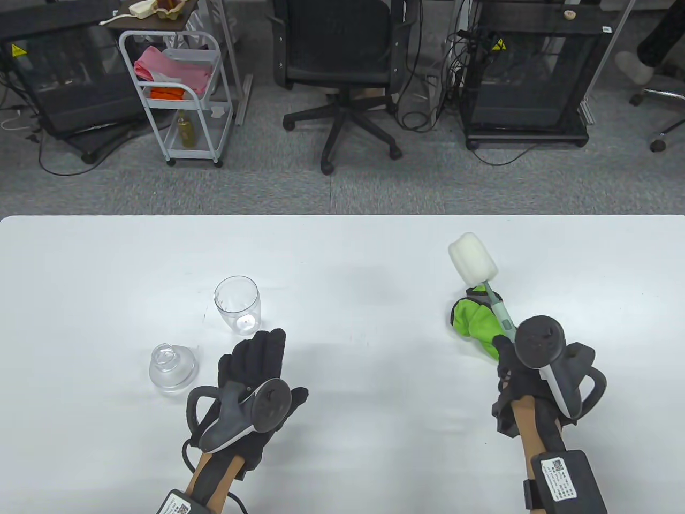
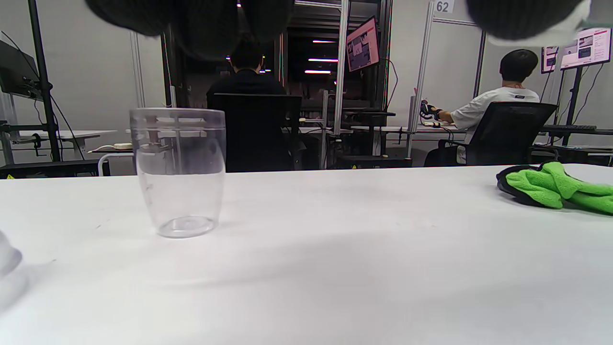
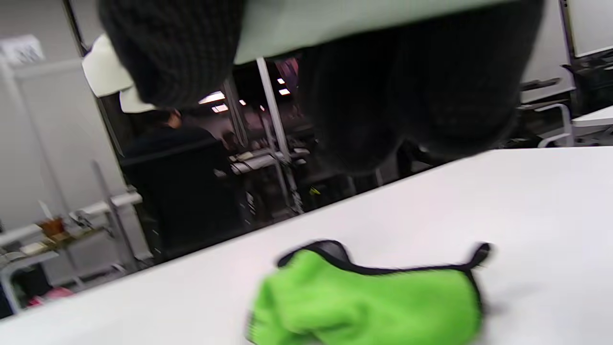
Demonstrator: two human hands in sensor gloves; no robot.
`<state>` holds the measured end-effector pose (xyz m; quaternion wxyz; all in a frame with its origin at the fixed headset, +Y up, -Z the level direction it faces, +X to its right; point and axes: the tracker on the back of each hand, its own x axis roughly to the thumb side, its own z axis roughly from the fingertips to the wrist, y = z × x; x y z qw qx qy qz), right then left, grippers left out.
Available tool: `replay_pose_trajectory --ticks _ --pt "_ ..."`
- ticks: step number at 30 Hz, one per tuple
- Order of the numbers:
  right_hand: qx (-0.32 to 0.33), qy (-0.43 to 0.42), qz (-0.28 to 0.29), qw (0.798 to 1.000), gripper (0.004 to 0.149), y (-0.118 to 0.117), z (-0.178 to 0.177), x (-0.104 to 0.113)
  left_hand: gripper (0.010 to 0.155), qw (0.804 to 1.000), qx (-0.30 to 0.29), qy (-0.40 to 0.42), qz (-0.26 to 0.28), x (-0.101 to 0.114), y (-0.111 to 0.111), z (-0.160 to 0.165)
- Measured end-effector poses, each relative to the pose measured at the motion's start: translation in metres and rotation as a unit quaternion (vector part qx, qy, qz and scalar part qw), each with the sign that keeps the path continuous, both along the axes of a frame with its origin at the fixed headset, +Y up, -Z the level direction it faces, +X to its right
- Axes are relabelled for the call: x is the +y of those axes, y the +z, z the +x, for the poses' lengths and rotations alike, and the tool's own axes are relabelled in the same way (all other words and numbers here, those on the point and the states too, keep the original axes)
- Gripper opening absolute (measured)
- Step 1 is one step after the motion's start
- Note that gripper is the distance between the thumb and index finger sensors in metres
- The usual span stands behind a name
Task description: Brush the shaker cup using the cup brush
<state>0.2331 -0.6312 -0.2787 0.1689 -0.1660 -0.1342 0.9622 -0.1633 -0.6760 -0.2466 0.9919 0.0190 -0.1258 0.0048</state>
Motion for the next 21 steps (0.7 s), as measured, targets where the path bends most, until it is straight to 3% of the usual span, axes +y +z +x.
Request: replay_pose_trajectory --ticks 2,5,8,12,17,21 --pt "0.037 -0.001 0.021 0.999 0.061 0.002 -0.018 0.002 0.098 1.000 -0.001 -0.002 0.000 0.000 0.000 0.000" --pt "0.075 0.006 0.027 0.997 0.074 0.007 -0.042 -0.002 0.098 1.000 -0.001 -0.003 -0.003 -0.001 0.000 0.000" --pt "0.115 0.024 0.020 0.993 0.069 0.011 -0.065 -0.010 0.098 1.000 0.000 -0.004 -0.013 -0.005 -0.002 -0.001" --pt "0.138 -0.012 0.011 0.990 0.064 0.012 -0.082 -0.033 0.097 0.999 0.010 -0.003 -0.030 -0.011 -0.005 -0.004" --pt "0.155 -0.015 -0.022 0.988 0.056 0.012 -0.089 -0.051 0.083 0.996 0.056 0.031 -0.064 -0.021 -0.013 -0.017" --pt "0.177 -0.049 -0.029 0.983 0.055 0.015 -0.090 -0.056 0.090 0.989 0.108 0.081 -0.062 -0.026 -0.017 -0.034"
